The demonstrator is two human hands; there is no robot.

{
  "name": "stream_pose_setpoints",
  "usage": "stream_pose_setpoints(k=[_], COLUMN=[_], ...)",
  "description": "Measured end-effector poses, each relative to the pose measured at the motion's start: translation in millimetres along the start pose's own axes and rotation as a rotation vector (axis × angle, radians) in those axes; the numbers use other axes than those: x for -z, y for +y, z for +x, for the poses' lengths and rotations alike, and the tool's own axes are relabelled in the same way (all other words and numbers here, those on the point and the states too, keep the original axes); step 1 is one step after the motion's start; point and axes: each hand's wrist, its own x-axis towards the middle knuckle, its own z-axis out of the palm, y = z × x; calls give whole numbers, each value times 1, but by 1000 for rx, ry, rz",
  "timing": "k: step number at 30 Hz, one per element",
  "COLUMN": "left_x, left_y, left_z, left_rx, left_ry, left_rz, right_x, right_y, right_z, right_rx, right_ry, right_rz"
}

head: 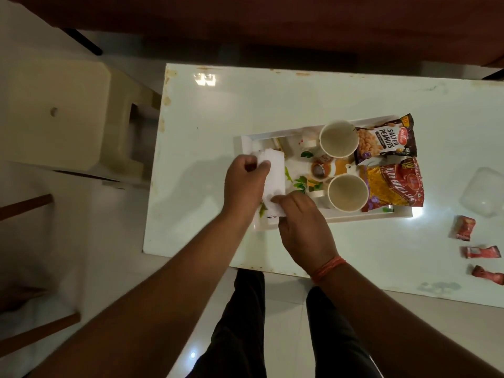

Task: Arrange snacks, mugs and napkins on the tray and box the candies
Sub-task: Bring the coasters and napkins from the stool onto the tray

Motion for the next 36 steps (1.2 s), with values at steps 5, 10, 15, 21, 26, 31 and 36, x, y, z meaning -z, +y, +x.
stream_pose_setpoints(k=[5, 10, 15, 21, 26, 31, 36], left_x=[0, -4, 2, 15, 9, -8, -20], left_y=[24, 32, 36, 44, 47, 43, 36], left_z=[41, 59, 64, 67, 77, 91, 99], left_rx=[-222, -190, -41, 38, -71, -200, -335], left_ry=[-79, -164, -277, -451, -448, -422, -378], left_rz=[242, 302, 447, 564, 635, 687, 814], right_x=[-19, -32, -33, -31, -33, -40, -49], right_y=[-1, -5, -14, -13, -6, 1, 3], right_z=[4, 14, 23, 27, 21, 17, 11], right_rx=[-216, -343, -166, -57, -198, -417, -521], right_ry=[71, 146, 100, 94, 101, 101, 61], right_rz=[133, 211, 52, -88, -35, 54, -45])
